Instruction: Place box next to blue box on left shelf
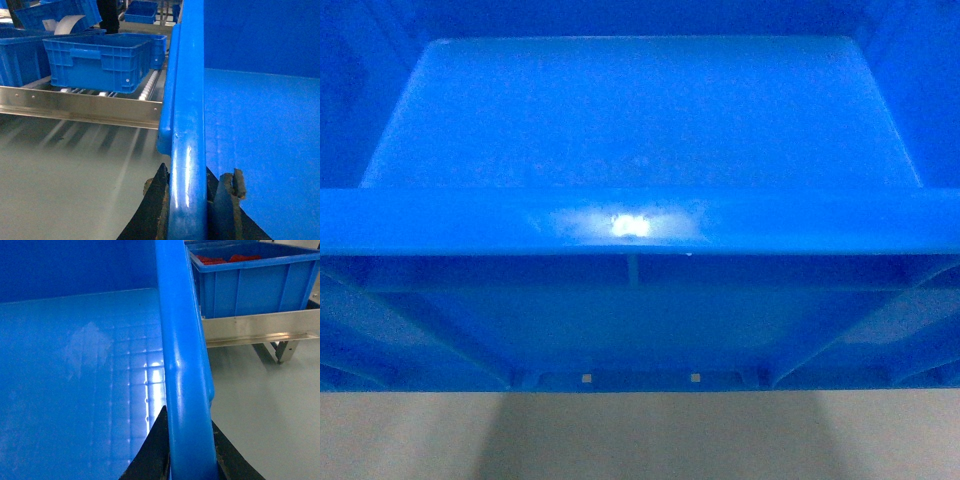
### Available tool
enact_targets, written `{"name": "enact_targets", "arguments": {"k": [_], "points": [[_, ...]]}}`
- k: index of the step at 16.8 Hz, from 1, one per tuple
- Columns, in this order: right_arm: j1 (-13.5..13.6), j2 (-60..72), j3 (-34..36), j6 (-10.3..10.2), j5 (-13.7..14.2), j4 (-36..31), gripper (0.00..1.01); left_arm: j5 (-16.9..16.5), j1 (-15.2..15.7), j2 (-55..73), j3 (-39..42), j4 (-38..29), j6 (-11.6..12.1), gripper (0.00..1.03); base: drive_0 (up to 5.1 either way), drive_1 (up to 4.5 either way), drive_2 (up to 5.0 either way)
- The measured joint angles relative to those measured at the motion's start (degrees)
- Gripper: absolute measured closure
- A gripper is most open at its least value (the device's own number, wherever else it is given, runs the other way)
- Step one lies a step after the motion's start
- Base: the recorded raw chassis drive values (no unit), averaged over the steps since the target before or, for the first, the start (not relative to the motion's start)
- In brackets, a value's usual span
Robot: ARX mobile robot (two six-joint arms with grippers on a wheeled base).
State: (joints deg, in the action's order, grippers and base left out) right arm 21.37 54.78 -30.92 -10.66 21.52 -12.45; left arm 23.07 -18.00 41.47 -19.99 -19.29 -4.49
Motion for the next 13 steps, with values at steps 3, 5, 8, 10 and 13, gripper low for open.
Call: {"name": "enact_targets", "arguments": {"k": [3, 5, 8, 10, 13], "points": [[0.0, 0.0, 0.0, 0.0, 0.0, 0.0, 0.91, 0.0, 0.0, 0.0, 0.0, 0.0, 0.0, 0.93, 0.0, 4.08, -4.0], [0.0, 0.0, 0.0, 0.0, 0.0, 0.1, 0.91, 0.0, 0.0, 0.0, 0.0, 0.0, 0.0, 0.93, -0.1, 3.98, -4.1], [0.0, 0.0, 0.0, 0.0, 0.0, 0.0, 0.91, 0.0, 0.0, 0.0, 0.0, 0.0, 0.0, 0.93, 0.0, 4.05, -4.0], [0.0, 0.1, 0.0, 0.0, 0.0, 0.0, 0.91, 0.0, 0.0, 0.1, 0.0, 0.0, 0.0, 0.93, 0.1, 4.14, -3.9], [0.0, 0.1, 0.0, 0.0, 0.0, 0.0, 0.91, 0.0, 0.0, 0.0, 0.0, 0.0, 0.0, 0.93, 0.1, 4.14, -3.9]]}}
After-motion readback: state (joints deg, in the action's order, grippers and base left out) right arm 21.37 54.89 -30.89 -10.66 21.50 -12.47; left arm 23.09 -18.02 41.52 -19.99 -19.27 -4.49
